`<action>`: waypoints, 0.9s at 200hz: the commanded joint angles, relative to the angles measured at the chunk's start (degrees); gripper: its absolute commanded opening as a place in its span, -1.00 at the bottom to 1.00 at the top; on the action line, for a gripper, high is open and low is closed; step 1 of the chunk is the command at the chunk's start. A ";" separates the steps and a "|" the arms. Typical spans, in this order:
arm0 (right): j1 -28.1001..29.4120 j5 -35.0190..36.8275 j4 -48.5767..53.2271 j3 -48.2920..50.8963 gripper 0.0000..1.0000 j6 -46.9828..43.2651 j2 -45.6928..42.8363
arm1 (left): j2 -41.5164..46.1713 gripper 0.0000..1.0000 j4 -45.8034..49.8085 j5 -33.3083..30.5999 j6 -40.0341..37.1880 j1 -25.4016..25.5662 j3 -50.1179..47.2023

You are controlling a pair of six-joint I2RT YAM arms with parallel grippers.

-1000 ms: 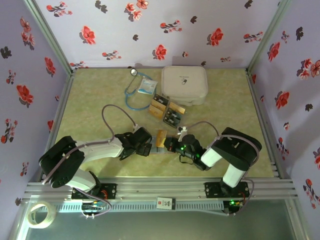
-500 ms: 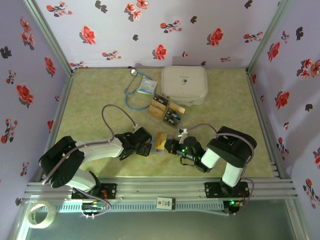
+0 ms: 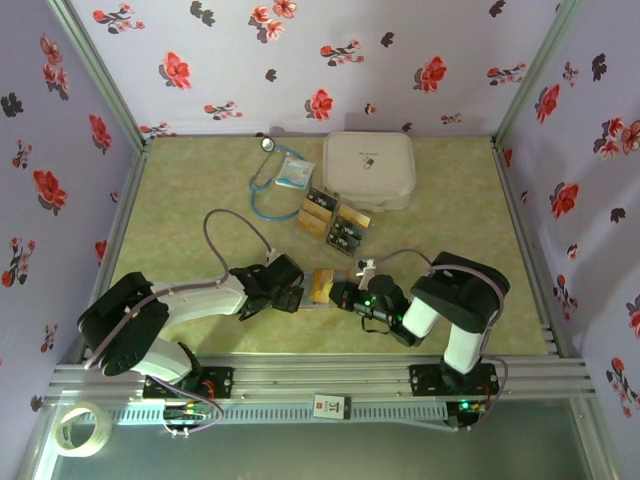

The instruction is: Put the credit cards into the card holder

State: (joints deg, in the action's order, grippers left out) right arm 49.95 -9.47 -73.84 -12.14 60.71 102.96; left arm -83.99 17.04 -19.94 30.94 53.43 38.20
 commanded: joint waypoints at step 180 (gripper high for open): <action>0.34 -2.91 -3.75 2.83 -1.00 1.59 6.10 | 0.06 0.99 1.88 -1.41 0.22 0.45 -1.59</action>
State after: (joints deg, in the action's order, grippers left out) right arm 49.93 -11.22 -80.36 -10.63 62.08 106.63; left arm -83.99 17.04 -19.94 30.94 53.43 38.17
